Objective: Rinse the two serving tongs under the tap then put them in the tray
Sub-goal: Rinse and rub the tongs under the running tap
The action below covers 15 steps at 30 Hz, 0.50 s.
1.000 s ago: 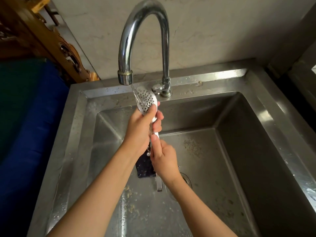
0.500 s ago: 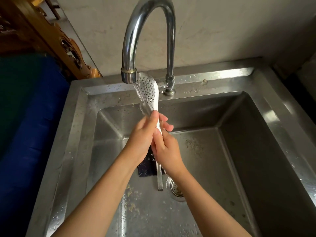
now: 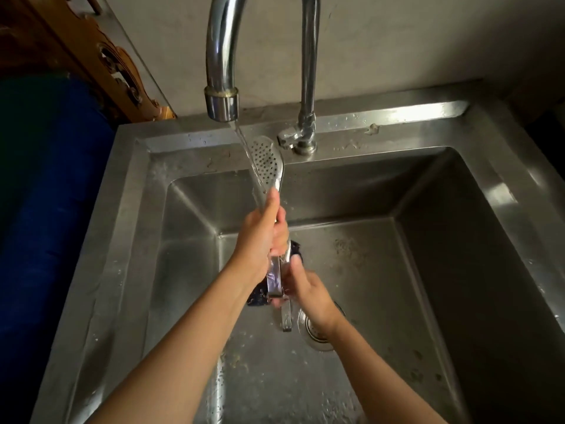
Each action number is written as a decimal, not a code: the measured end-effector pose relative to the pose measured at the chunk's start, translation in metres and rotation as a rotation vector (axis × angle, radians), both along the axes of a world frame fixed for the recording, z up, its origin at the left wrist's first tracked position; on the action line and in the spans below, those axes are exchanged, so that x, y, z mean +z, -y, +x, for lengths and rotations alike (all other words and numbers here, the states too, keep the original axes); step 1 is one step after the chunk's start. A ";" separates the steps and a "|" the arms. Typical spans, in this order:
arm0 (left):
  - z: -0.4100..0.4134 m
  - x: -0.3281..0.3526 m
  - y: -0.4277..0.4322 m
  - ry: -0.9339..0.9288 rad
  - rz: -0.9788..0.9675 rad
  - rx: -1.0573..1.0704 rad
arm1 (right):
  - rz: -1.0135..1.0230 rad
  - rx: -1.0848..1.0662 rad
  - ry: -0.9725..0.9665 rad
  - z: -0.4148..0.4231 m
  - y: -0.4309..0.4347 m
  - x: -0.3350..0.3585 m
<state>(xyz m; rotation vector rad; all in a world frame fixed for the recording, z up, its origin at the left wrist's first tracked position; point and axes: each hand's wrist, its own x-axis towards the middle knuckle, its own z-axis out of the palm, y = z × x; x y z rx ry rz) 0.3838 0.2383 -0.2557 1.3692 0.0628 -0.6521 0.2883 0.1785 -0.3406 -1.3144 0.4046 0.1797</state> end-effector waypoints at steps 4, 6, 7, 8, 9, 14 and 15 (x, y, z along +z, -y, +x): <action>0.011 0.001 0.011 0.012 0.024 -0.028 | -0.463 -0.023 -0.323 0.003 0.011 -0.052; 0.017 0.005 0.015 0.008 0.024 -0.024 | -0.761 0.217 -0.444 0.003 0.011 -0.074; 0.020 0.006 0.016 0.010 0.026 -0.023 | -0.784 0.255 -0.492 0.002 0.010 -0.082; 0.023 0.007 0.017 0.011 0.027 -0.024 | -0.751 0.259 -0.531 0.001 0.008 -0.089; 0.024 0.007 0.017 0.014 0.029 -0.024 | -0.731 0.249 -0.553 0.001 0.007 -0.095; 0.034 0.002 0.012 0.024 0.070 -0.020 | -0.784 0.284 -0.545 0.011 -0.012 -0.116; 0.036 0.002 0.010 0.031 0.078 -0.024 | -0.804 0.280 -0.548 0.013 -0.016 -0.120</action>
